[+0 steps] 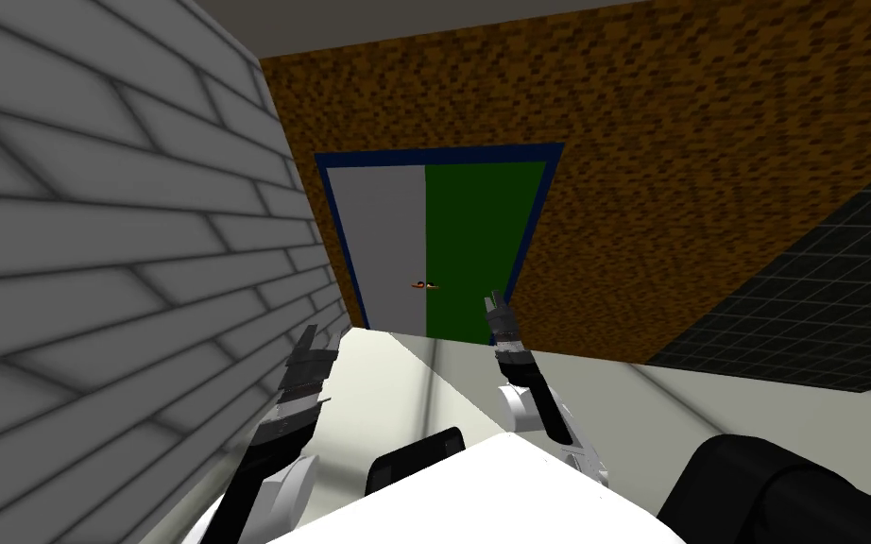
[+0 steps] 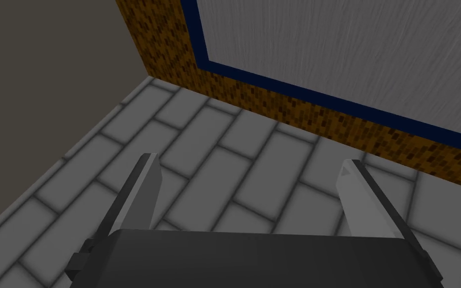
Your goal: Pull the door open
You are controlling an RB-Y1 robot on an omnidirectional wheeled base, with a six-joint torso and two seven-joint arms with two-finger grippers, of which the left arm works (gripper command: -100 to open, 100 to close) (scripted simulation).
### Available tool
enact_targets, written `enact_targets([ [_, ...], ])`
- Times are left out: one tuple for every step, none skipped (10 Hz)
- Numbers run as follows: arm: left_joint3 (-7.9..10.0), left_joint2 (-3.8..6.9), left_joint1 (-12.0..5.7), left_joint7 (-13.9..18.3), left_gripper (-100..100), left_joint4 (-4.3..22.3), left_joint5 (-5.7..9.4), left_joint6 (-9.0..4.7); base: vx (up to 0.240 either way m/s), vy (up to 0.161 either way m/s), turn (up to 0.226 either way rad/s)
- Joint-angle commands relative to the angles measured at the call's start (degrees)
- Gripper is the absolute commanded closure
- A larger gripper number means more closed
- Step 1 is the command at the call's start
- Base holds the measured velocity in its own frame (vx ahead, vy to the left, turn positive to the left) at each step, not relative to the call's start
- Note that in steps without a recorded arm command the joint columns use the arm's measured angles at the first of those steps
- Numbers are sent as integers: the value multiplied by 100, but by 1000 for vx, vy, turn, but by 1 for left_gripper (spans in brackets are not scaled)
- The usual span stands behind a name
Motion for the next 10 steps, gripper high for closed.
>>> enact_targets([
  [12, 46, -111, 20, -100, 268, 6, -74, 108, -38, -63],
  [17, 80, -154, 37, -100, 410, 12, -118, 99, -46, -68],
  [23, 115, -198, 54, -100, 552, 19, -163, 89, -42, -62],
  [29, 150, -242, 71, -100, 697, 25, -208, 105, -43, -77],
  [35, 186, -291, 90, -100, 854, 32, -257, 108, -37, -73],
  [41, 223, -339, 109, -100, 1011, 39, -305, 101, -46, -59],
  [48, 259, -387, 128, -100, 1167, 45, -354, 107, -54, -68],
  [54, 295, -435, 146, -100, 1321, 52, -403, 111, -49, -74],
  [60, 331, -484, 166, -100, 1467, 59, -453, 114, -41, -92],
  [67, 368, -535, 186, -100, 1652, 66, -505, 106, -39, -75],
])
